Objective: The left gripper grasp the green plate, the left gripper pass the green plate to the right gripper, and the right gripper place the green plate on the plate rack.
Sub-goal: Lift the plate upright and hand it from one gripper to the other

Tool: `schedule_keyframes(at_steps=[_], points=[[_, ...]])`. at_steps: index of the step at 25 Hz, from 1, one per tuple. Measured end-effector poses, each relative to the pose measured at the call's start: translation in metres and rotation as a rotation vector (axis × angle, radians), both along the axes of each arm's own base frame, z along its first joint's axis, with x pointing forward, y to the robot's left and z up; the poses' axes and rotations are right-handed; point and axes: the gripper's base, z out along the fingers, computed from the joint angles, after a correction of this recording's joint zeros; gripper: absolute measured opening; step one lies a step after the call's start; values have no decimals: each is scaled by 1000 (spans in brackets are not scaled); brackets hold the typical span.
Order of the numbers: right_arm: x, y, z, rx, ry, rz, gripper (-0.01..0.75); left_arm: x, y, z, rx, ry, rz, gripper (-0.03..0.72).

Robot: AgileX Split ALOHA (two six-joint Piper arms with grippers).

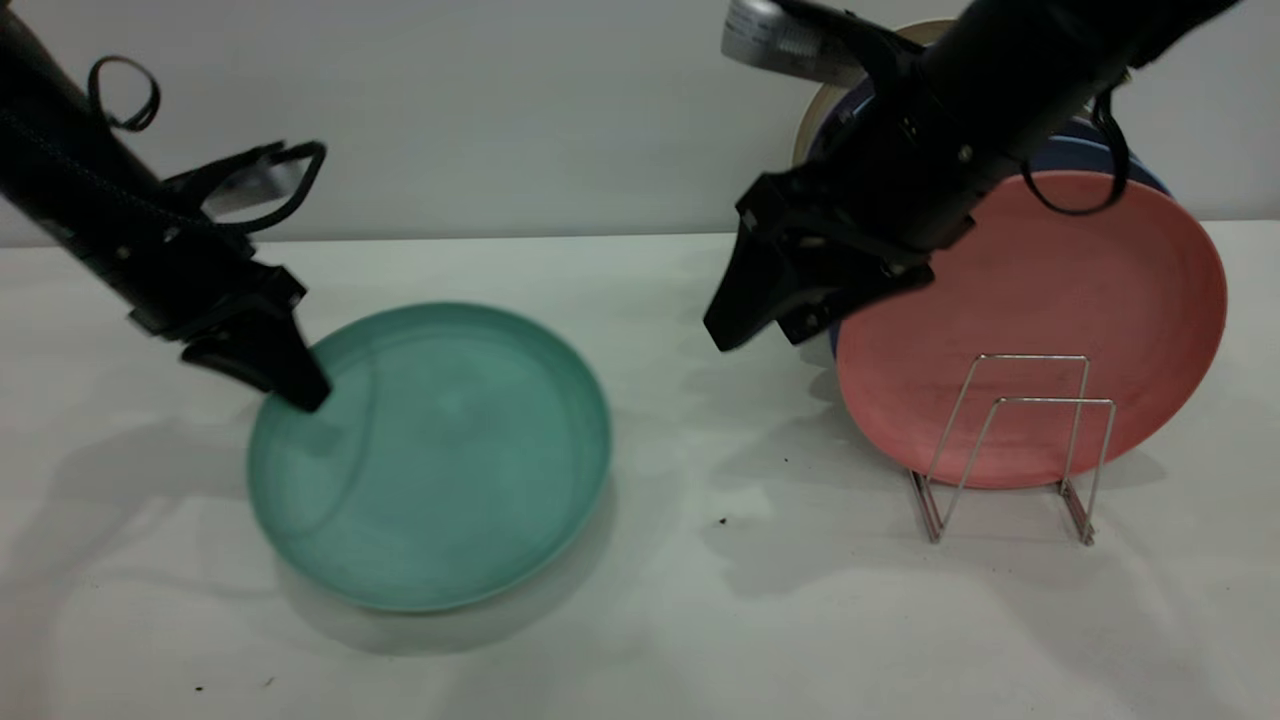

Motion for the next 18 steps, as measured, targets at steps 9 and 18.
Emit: schedule_keyframes(at_steps=[9,18], points=[[5,8,-3,21,15,143,557,-9,-53,34,-103,-125,-293,18],[2,11,-1,65,17,183,557,-11,-67,53,-107,-188,-353,18]])
